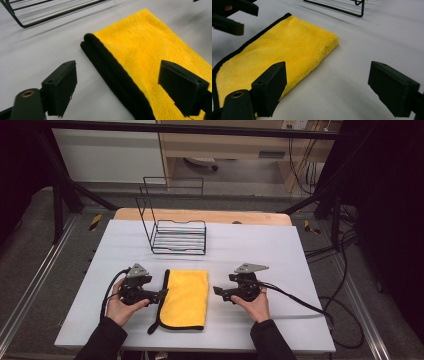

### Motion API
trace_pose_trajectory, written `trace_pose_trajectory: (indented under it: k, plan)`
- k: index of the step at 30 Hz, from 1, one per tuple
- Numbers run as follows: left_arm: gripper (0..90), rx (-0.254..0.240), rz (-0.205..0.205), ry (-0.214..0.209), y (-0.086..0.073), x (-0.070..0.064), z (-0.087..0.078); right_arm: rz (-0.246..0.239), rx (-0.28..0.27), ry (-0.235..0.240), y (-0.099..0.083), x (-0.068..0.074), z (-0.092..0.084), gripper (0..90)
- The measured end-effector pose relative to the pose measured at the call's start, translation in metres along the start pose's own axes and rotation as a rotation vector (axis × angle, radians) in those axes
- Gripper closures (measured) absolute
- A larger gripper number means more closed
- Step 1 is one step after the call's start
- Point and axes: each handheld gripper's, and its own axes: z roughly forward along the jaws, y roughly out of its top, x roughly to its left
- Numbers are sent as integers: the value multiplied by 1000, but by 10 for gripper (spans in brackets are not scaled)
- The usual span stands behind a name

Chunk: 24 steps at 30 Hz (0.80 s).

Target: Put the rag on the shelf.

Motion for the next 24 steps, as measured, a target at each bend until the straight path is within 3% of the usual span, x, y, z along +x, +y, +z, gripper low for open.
trace_pose_trajectory:
  k: [6, 11, 14, 18, 24]
  plan:
    - [157, -2, -27, 9, 14, 10, 19, 2, -12, 7, -12, 2, -15, 64]
    - [185, 11, -43, 30, 22, 19, 34, 1, -9, 1, -17, 2, -18, 44]
    - [249, -3, -81, 28, 22, 25, 42, 10, 2, -2, -19, 2, -17, 34]
    - [346, 34, -63, 46, 19, 27, 53, 11, 3, 6, -19, 3, -16, 35]
    - [450, 42, -89, 41, 17, 30, 59, 13, 6, 10, -19, 3, -17, 40]
